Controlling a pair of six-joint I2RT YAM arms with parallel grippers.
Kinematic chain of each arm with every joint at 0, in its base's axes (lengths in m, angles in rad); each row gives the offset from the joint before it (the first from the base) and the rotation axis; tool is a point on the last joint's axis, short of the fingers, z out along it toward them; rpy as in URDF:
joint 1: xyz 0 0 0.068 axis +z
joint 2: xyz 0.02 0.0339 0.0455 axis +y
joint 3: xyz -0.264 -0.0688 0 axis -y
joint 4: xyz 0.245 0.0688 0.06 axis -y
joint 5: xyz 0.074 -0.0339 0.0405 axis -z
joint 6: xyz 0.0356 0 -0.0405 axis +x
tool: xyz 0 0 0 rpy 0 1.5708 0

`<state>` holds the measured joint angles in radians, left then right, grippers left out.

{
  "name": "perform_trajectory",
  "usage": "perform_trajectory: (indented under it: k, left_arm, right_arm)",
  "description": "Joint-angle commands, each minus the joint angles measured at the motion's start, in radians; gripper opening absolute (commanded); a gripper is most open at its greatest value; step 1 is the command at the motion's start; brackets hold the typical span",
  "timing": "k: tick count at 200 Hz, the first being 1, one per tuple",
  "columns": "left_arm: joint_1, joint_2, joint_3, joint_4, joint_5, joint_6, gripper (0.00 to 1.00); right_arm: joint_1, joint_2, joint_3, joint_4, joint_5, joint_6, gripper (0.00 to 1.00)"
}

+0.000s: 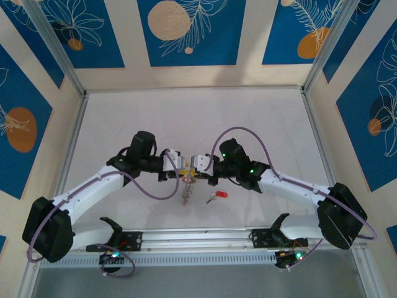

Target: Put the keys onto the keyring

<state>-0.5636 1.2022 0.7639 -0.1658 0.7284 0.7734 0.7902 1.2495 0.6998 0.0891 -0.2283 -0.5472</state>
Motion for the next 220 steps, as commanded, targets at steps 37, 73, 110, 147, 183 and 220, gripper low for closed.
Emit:
perform_trajectory:
  k: [37, 73, 110, 147, 183, 220]
  left_arm:
    - [-0.019, 0.02, 0.02, -0.039, 0.046, 0.048, 0.0]
    - [-0.021, 0.006, 0.018, -0.032, 0.039, 0.043, 0.0]
    - [-0.021, -0.037, -0.001, -0.006, 0.007, 0.046, 0.0]
    - [-0.021, -0.062, -0.014, 0.028, 0.043, 0.043, 0.0]
    - [-0.021, -0.081, -0.027, 0.08, 0.125, 0.026, 0.0]
    - [-0.021, -0.08, -0.024, 0.058, 0.151, 0.052, 0.0]
  right_arm:
    - [0.007, -0.016, 0.01, 0.065, -0.031, 0.015, 0.0]
    - [-0.007, -0.048, -0.052, 0.167, -0.053, 0.041, 0.0]
    - [-0.014, -0.09, -0.112, 0.192, -0.013, 0.035, 0.3]
    - [-0.015, -0.14, -0.149, 0.193, 0.009, 0.022, 0.37]
    - [-0.006, -0.164, -0.197, 0.316, -0.012, 0.063, 0.38]
    - [-0.003, -0.185, -0.212, 0.357, -0.005, 0.075, 0.3]
